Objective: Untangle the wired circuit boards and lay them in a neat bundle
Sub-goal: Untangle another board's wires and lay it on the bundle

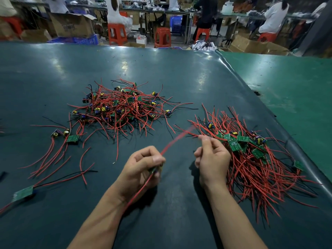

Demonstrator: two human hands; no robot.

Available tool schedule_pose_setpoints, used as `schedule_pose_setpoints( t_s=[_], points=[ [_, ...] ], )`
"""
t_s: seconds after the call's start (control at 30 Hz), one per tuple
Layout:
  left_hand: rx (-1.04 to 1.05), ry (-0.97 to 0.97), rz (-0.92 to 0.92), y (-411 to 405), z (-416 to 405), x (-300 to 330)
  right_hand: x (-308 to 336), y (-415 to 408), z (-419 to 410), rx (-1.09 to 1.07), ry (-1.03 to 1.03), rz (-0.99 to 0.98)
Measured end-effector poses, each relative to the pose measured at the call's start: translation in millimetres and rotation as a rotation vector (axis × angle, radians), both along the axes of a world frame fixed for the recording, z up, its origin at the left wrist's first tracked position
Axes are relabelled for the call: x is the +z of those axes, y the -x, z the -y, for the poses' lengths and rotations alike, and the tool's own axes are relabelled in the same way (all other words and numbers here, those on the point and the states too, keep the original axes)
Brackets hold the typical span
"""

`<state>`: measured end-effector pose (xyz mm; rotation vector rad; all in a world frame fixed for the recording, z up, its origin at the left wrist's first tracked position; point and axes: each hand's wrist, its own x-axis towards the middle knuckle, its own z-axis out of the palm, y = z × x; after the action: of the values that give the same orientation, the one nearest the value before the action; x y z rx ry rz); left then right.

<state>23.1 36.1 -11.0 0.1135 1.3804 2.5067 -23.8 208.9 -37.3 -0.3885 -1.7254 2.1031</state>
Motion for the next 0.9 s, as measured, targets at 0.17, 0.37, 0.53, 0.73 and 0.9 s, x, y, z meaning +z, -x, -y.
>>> schedule_pose_setpoints(
  t_s=[0.17, 0.37, 0.53, 0.73, 0.9],
  points=[
    [0.055, -0.023, -0.180, 17, -33, 55, -4, -3, 10, 0.096, -0.455, -0.048],
    [0.080, 0.426, -0.073, 49, -129, 83, -4, -13, 1, 0.136, -0.505, 0.046],
    [0.306, 1.053, -0.324, 61, -120, 60, 2, -11, 2, 0.097, -0.504, -0.014],
    [0.542, 1.710, -0.435, 81, -11, 35, -3, -4, 7, 0.133, -0.444, -0.082],
    [0.433, 2.032, -0.185, 90, 58, 22, -4, -7, 8, 0.144, -0.403, -0.079]
  ],
)
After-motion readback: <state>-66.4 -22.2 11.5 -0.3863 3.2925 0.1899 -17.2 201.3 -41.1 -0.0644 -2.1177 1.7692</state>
